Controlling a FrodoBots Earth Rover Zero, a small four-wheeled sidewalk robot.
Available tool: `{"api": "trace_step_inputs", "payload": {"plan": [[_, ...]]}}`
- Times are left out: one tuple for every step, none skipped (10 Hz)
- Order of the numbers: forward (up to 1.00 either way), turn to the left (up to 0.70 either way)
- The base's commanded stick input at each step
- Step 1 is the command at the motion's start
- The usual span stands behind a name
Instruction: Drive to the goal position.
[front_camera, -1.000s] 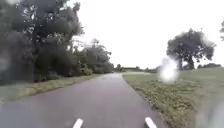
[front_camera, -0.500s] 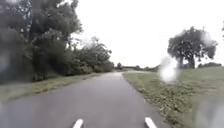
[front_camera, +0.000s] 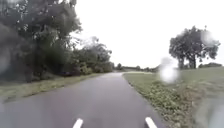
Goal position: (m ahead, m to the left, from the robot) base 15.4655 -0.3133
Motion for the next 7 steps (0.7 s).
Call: {"api": "trace_step_inputs", "payload": {"plan": [[0.85,0.00],[0.85,0.00],[0.85,0.00],[0.85,0.00],[0.85,0.00],[0.85,0.00],[0.85,0.00]]}}
